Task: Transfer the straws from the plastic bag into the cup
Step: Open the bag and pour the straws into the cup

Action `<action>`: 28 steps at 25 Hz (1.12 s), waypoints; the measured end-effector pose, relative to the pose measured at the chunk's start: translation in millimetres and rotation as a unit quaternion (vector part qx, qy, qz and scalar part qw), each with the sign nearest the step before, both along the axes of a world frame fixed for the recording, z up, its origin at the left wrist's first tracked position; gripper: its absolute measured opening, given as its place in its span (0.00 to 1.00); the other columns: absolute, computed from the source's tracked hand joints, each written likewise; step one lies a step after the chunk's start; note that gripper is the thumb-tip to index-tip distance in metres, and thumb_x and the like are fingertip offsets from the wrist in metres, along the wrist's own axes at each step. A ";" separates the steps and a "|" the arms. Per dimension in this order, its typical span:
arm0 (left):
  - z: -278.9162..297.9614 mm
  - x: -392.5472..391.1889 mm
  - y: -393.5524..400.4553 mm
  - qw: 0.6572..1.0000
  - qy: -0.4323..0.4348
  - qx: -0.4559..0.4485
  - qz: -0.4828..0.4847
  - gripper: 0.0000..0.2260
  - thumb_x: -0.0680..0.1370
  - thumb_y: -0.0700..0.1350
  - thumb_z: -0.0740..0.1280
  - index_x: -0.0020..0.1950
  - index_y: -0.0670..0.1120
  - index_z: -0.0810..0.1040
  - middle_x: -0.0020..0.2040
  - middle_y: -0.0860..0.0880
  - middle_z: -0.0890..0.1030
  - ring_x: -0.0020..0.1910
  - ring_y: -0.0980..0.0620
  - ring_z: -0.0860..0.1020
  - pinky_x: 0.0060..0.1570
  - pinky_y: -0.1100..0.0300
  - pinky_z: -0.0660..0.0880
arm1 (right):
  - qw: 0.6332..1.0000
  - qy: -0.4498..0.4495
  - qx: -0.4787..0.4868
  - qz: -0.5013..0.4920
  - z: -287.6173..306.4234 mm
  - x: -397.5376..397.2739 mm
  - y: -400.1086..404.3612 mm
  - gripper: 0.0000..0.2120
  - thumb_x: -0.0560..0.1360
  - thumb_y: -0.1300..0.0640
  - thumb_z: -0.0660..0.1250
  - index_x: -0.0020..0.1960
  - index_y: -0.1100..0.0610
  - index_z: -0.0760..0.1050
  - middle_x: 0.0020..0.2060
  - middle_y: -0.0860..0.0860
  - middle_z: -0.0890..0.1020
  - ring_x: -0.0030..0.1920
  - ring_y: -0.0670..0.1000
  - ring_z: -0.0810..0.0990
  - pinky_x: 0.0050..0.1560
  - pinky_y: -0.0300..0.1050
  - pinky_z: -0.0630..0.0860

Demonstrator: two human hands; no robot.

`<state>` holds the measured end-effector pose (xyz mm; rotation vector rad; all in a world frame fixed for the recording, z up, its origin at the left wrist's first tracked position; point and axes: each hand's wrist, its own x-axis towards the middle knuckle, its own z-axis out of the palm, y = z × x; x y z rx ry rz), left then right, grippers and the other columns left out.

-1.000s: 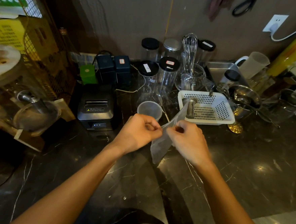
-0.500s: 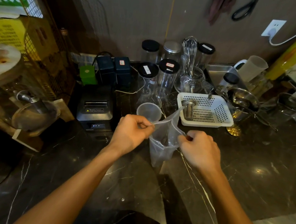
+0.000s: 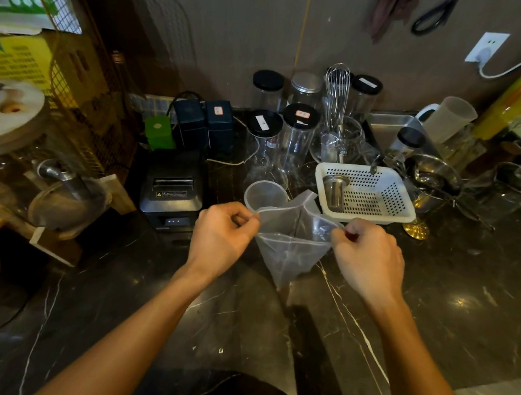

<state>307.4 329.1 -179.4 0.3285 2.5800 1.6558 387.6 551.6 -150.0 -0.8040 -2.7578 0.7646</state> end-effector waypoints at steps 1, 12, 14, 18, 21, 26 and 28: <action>-1.3 1.4 -0.8 1.000 0.008 0.002 0.016 0.06 0.79 0.46 0.72 0.42 0.50 0.84 0.35 0.50 0.85 0.36 0.48 0.85 0.39 0.44 0.84 | 1.000 0.009 0.002 -0.022 0.1 1.8 1.4 0.10 0.79 0.49 0.68 0.39 0.49 0.76 0.29 0.45 0.79 0.32 0.45 0.77 0.34 0.43 0.66; -15.6 10.9 0.6 0.997 0.005 -0.071 -0.007 0.08 0.82 0.43 0.67 0.59 0.51 0.82 0.39 0.55 0.84 0.34 0.56 0.84 0.35 0.59 0.84 | 0.999 -0.017 0.008 -0.042 -7.3 1.7 -0.6 0.07 0.80 0.55 0.68 0.45 0.47 0.72 0.34 0.44 0.77 0.34 0.41 0.73 0.40 0.47 0.68; -16.6 8.5 -2.6 0.997 0.005 -0.078 -0.023 0.07 0.82 0.45 0.68 0.58 0.51 0.84 0.37 0.55 0.84 0.31 0.58 0.82 0.32 0.62 0.81 | 1.000 -0.017 -0.013 -0.004 -6.8 1.5 1.8 0.08 0.80 0.54 0.69 0.46 0.47 0.70 0.36 0.44 0.78 0.36 0.41 0.74 0.36 0.45 0.68; -16.3 7.7 4.8 0.997 0.009 -0.056 -0.059 0.12 0.83 0.51 0.66 0.48 0.49 0.87 0.37 0.48 0.85 0.32 0.47 0.83 0.35 0.46 0.82 | 0.996 0.035 -0.001 0.088 -2.2 4.2 -4.0 0.12 0.78 0.47 0.73 0.54 0.46 0.70 0.45 0.43 0.75 0.42 0.44 0.75 0.40 0.46 0.70; -17.0 10.4 15.4 0.997 0.022 -0.043 -0.052 0.11 0.82 0.51 0.67 0.47 0.49 0.87 0.38 0.52 0.83 0.32 0.52 0.82 0.35 0.49 0.82 | 0.988 0.059 0.021 0.141 -2.1 5.6 -12.8 0.09 0.79 0.47 0.71 0.50 0.47 0.72 0.44 0.42 0.75 0.40 0.42 0.75 0.36 0.41 0.69; -18.2 11.6 15.7 0.996 -0.049 -0.020 -0.074 0.11 0.84 0.50 0.65 0.63 0.52 0.83 0.46 0.51 0.87 0.41 0.51 0.86 0.46 0.46 0.85 | 0.982 0.055 -0.066 0.169 -2.8 8.2 -16.0 0.05 0.81 0.48 0.70 0.49 0.48 0.76 0.36 0.44 0.80 0.36 0.42 0.79 0.33 0.40 0.73; -12.8 10.9 16.7 0.992 -0.075 -0.007 -0.100 0.17 0.84 0.51 0.66 0.72 0.53 0.77 0.58 0.52 0.86 0.53 0.54 0.86 0.55 0.47 0.84 | 0.975 0.045 -0.108 0.189 -3.7 7.7 -19.1 0.06 0.81 0.47 0.70 0.49 0.48 0.77 0.36 0.44 0.81 0.37 0.44 0.81 0.34 0.42 0.76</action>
